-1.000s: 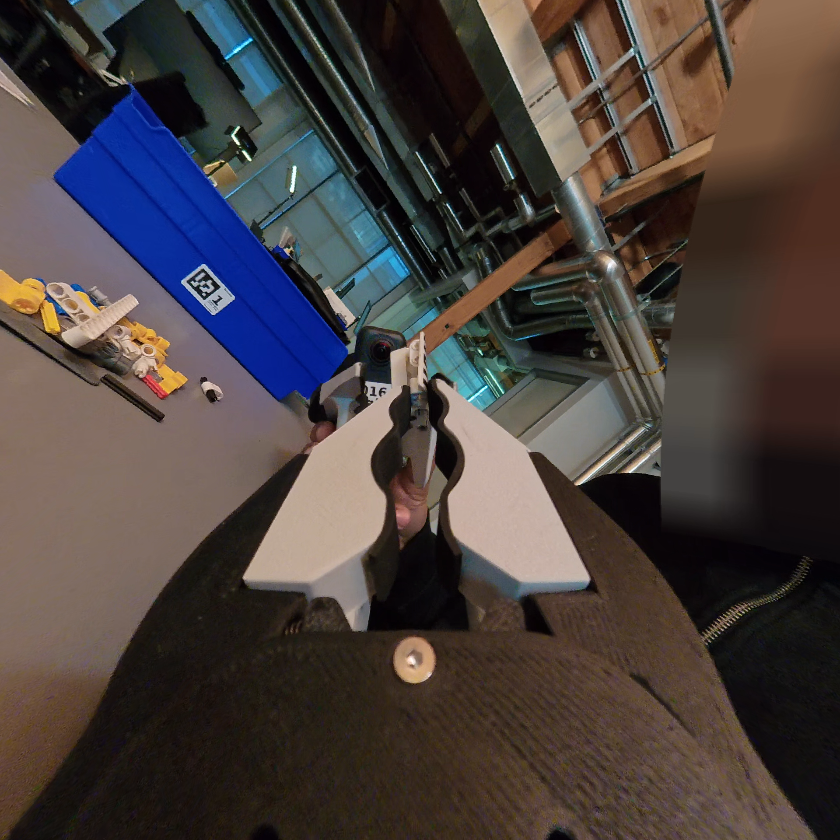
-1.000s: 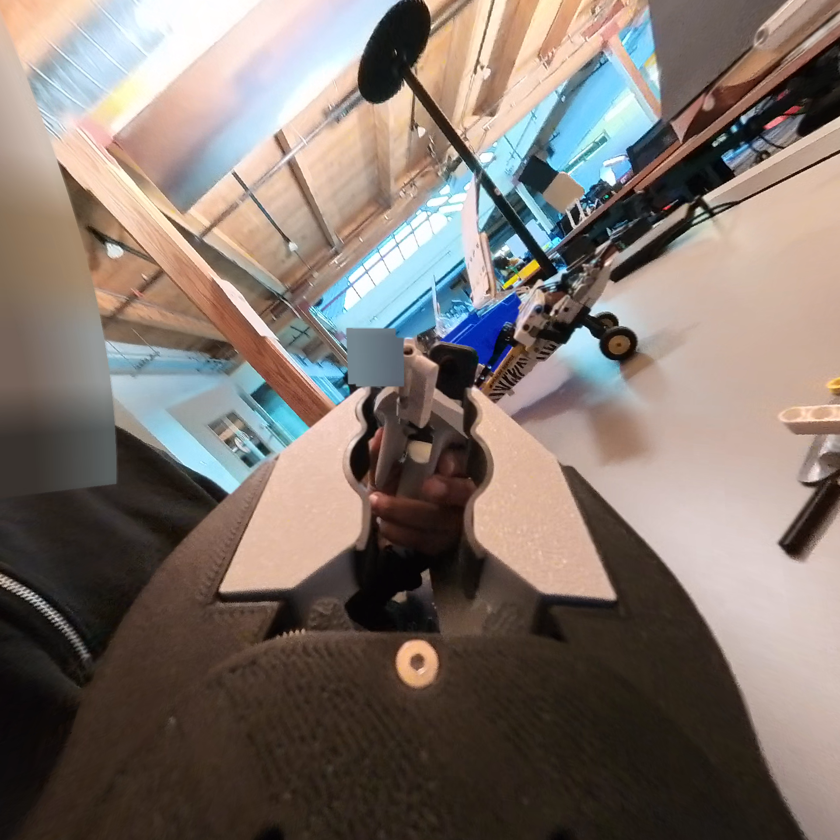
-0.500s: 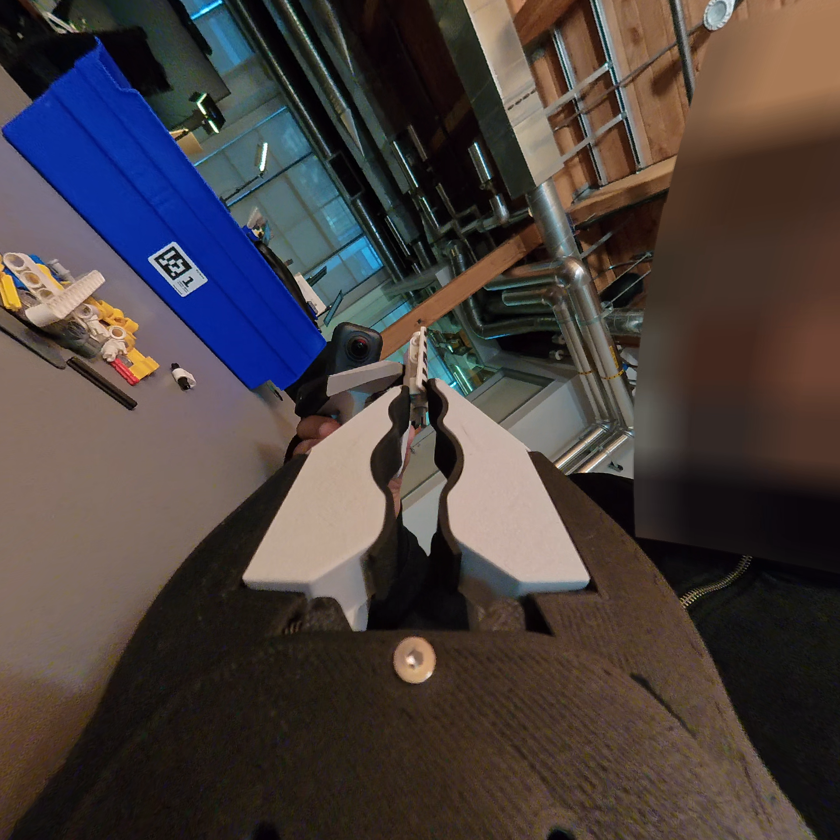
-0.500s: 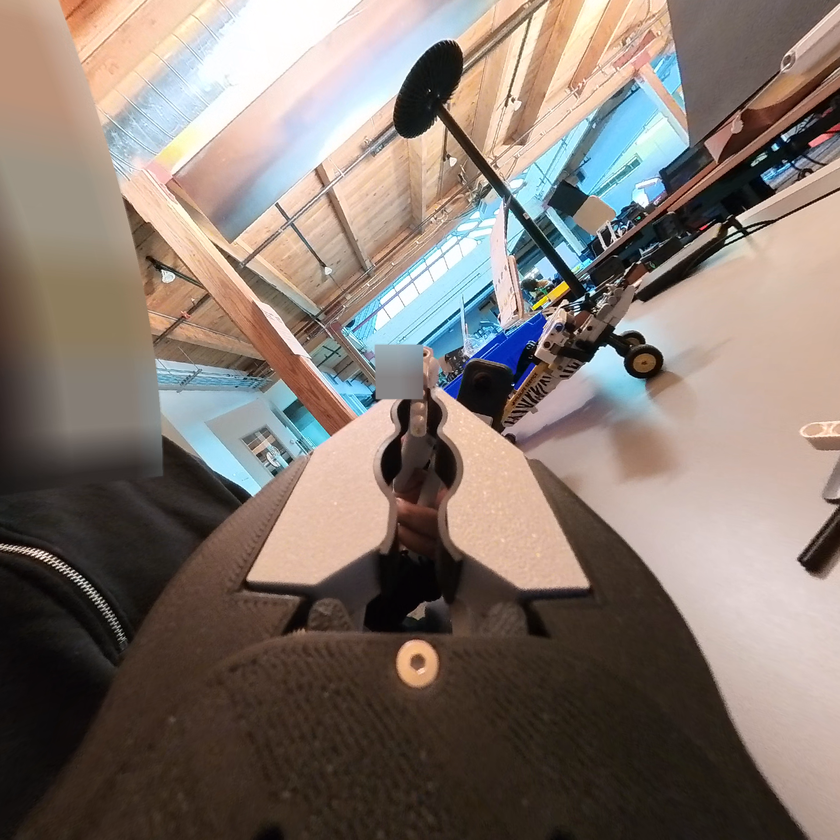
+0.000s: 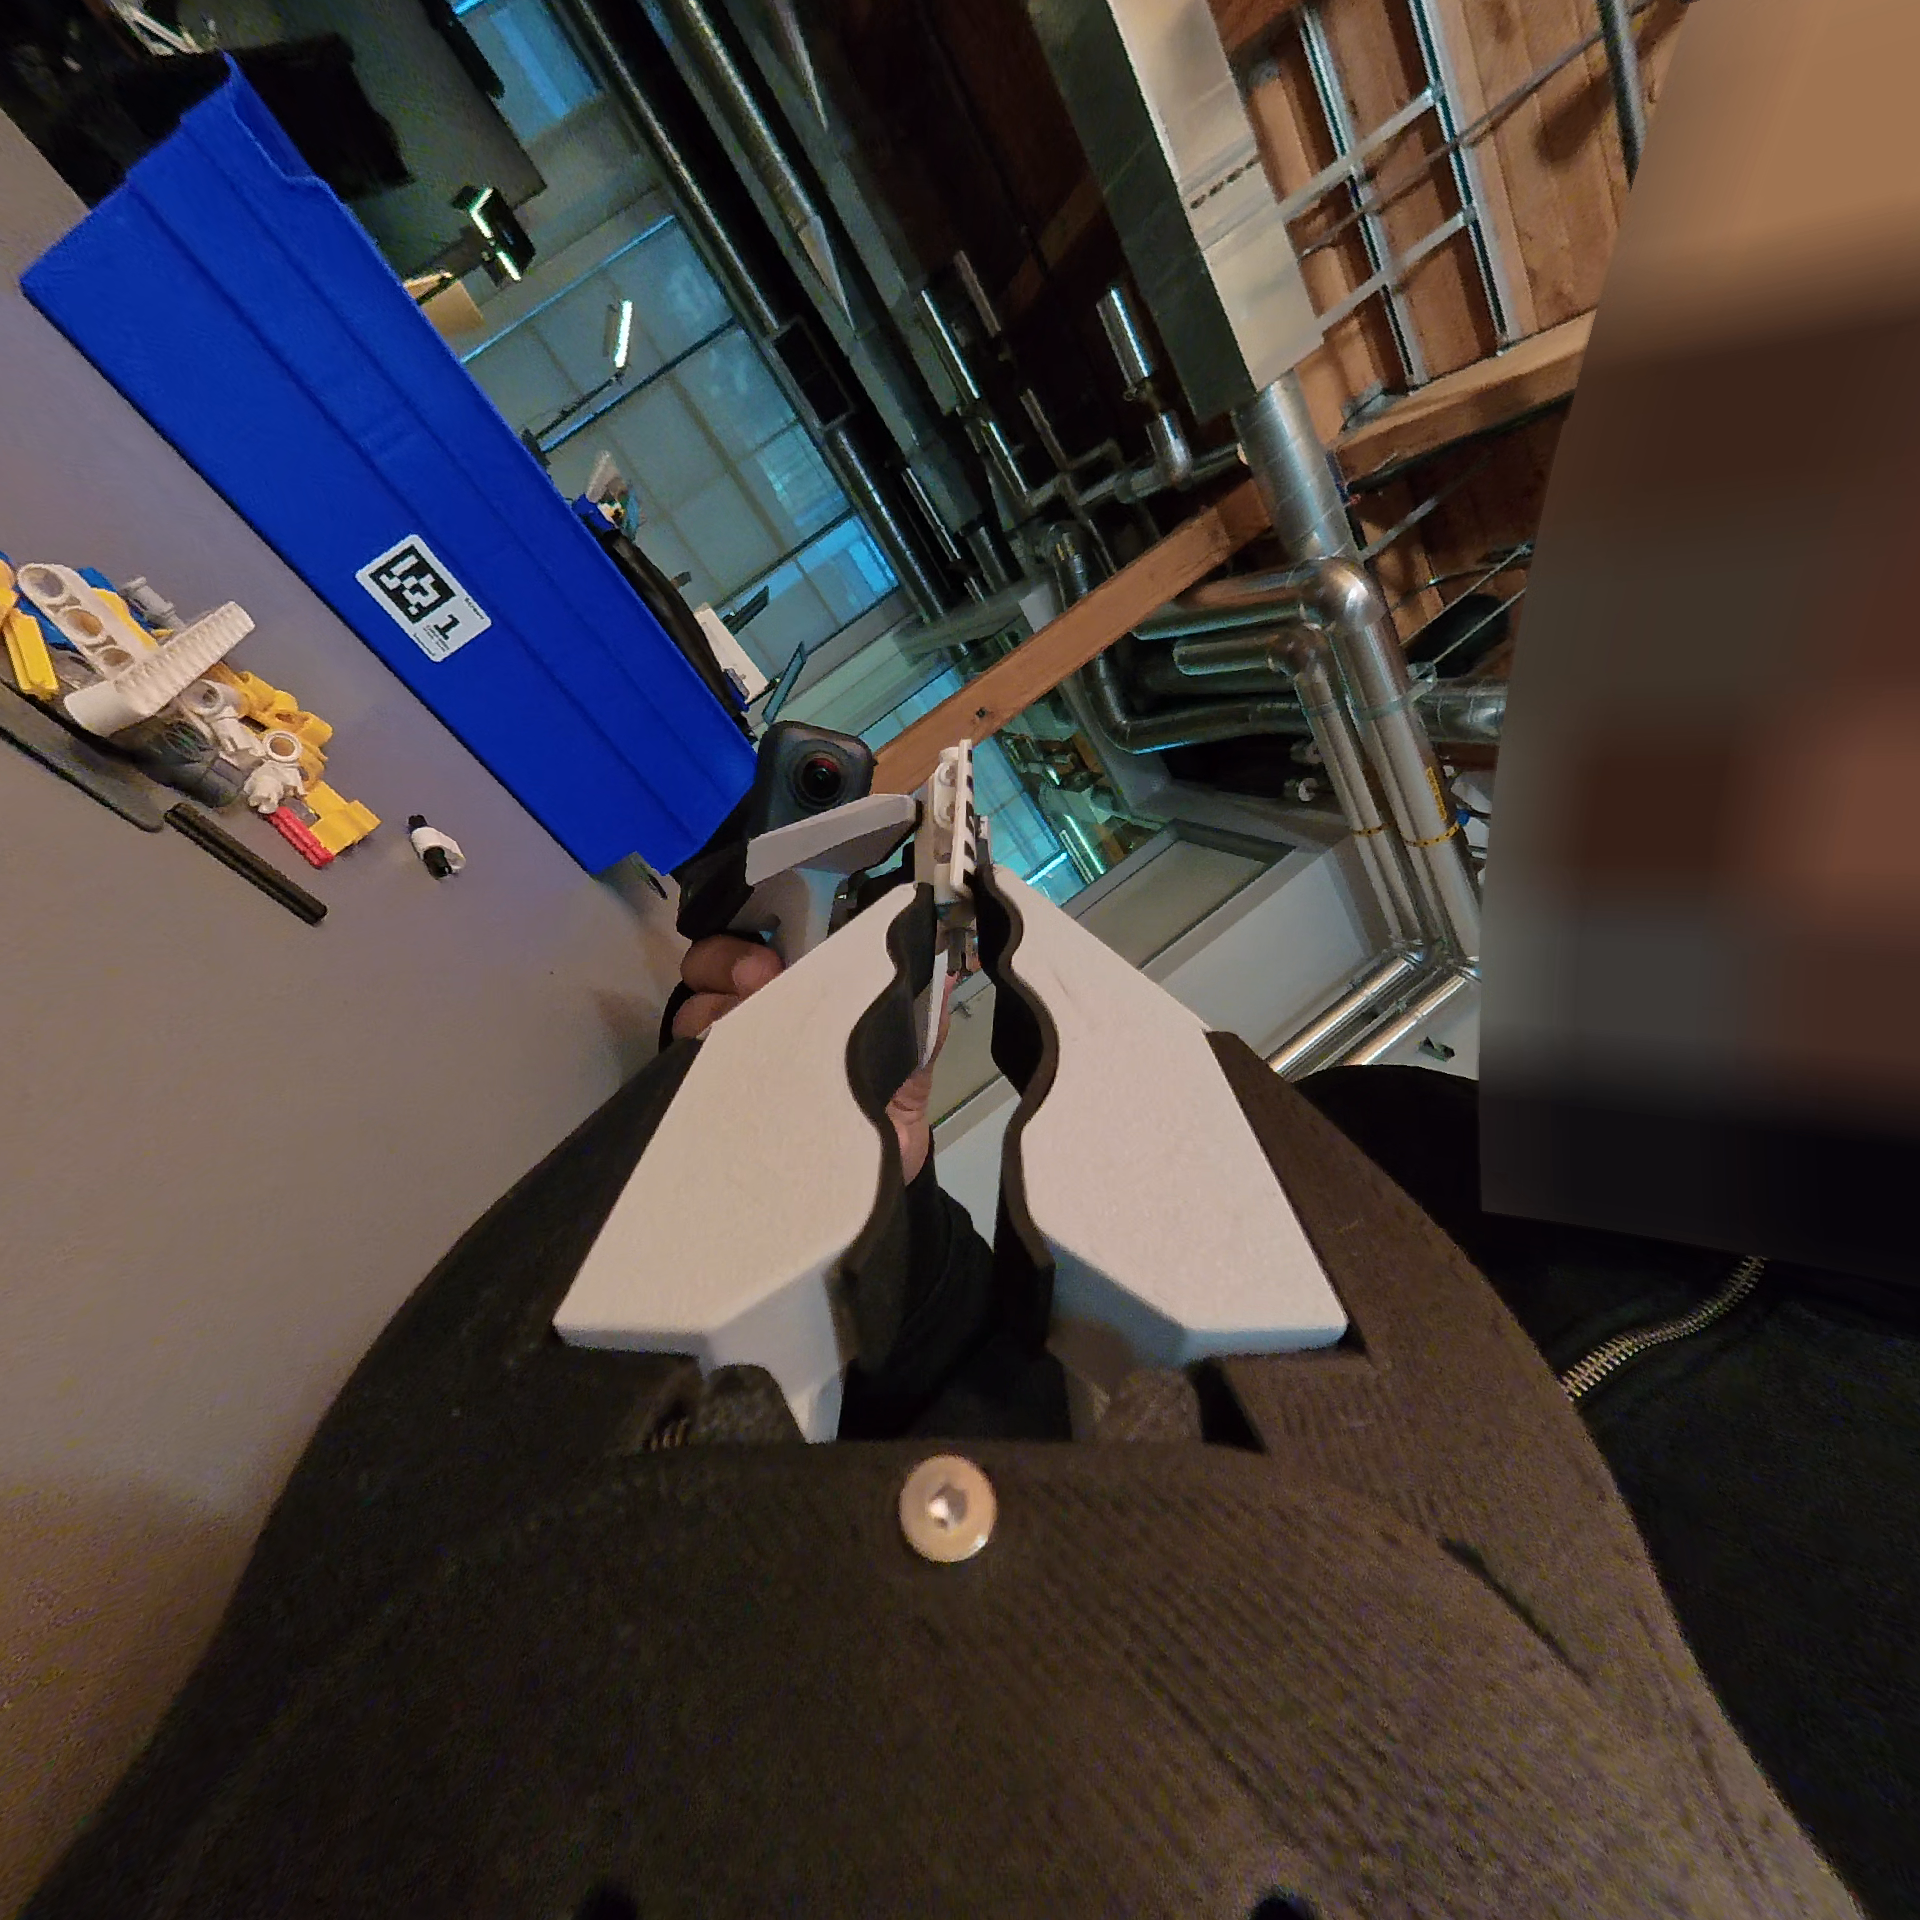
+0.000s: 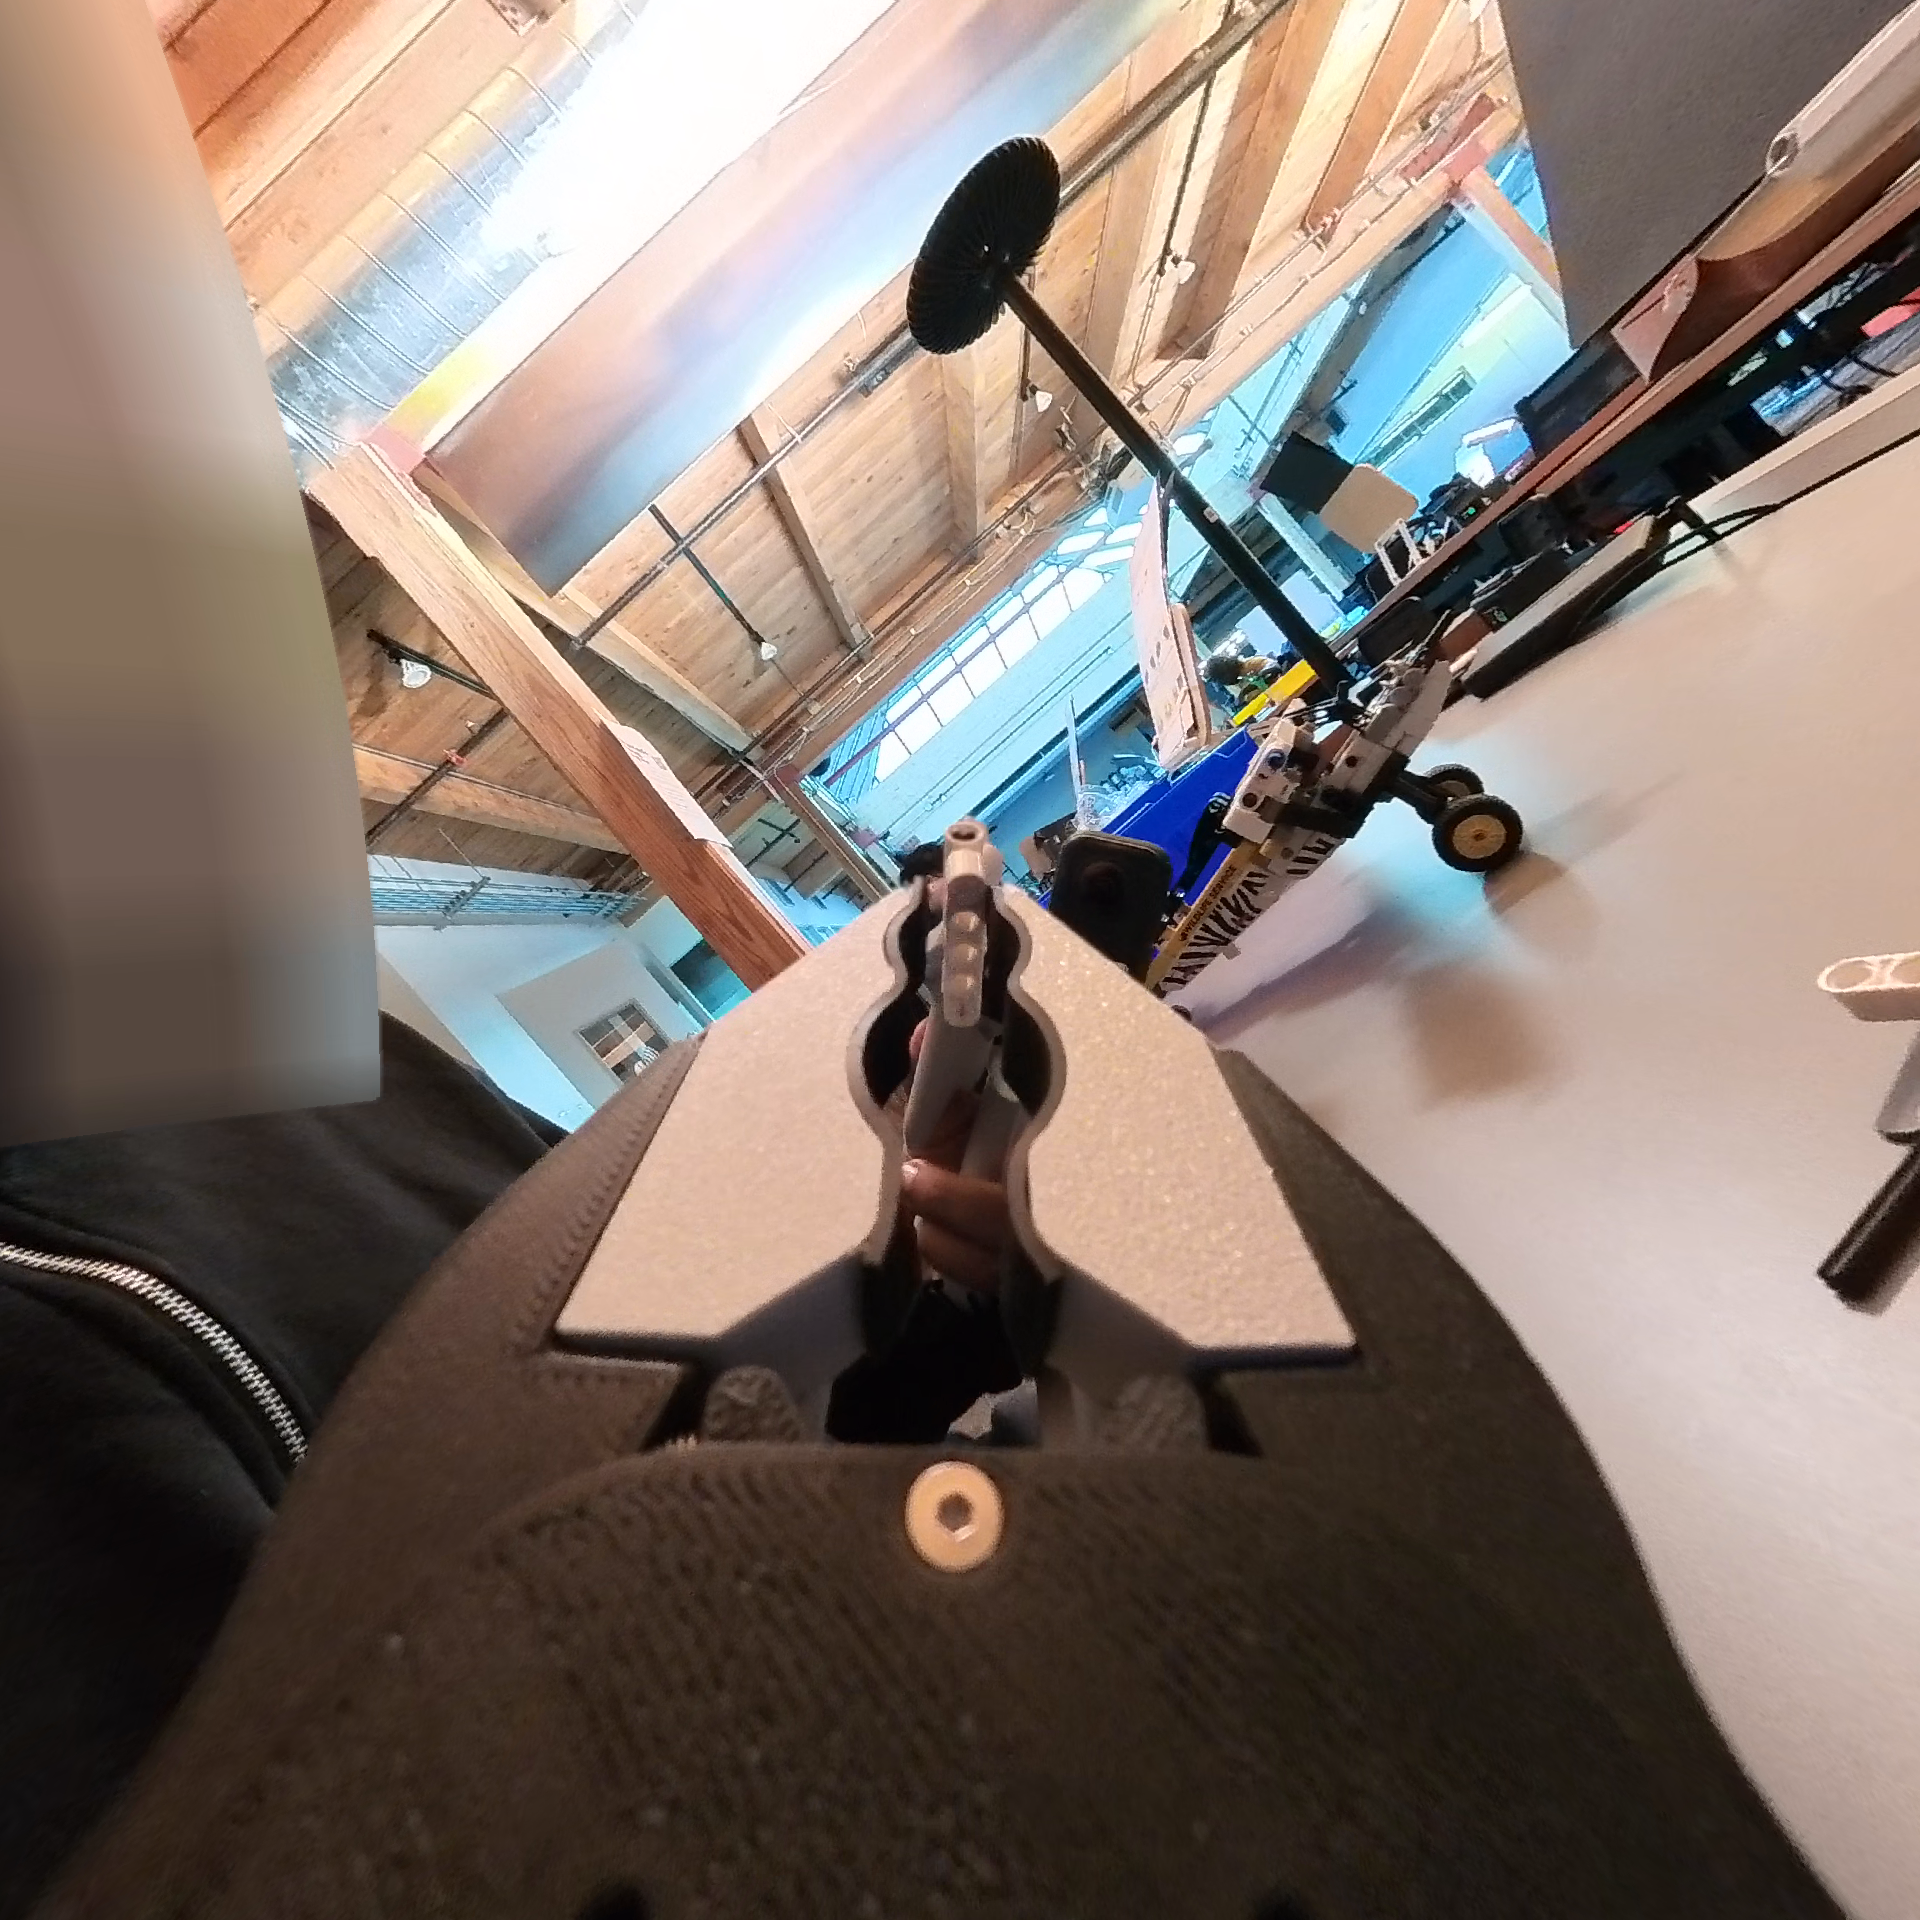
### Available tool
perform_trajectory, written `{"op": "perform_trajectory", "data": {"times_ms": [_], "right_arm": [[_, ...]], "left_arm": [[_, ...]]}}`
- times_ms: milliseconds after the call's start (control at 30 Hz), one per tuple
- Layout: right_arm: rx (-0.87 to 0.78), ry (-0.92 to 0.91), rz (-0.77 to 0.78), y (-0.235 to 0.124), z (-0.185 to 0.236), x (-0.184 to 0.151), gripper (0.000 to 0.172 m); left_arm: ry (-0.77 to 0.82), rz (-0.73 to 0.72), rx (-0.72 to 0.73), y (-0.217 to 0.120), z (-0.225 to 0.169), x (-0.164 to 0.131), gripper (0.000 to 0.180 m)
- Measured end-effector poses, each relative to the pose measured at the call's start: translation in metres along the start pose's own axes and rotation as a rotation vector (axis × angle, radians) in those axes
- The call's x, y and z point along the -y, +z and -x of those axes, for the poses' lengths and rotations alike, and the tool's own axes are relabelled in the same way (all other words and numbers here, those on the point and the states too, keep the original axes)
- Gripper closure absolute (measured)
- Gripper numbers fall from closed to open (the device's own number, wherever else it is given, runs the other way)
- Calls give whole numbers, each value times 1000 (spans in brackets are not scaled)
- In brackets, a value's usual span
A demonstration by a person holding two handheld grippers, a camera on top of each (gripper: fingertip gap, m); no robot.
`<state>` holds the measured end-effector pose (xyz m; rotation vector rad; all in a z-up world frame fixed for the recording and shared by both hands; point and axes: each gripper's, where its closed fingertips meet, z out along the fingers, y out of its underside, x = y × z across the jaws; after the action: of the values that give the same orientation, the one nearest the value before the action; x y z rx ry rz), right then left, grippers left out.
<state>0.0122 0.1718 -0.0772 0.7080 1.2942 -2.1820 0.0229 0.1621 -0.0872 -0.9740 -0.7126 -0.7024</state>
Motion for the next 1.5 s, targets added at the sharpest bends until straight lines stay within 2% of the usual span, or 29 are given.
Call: {"op": "perform_trajectory", "data": {"times_ms": [1500], "right_arm": [[11,-7,19,3,0,-4,167]], "left_arm": [[-20,17,-26,1,-2,-2,177]]}}
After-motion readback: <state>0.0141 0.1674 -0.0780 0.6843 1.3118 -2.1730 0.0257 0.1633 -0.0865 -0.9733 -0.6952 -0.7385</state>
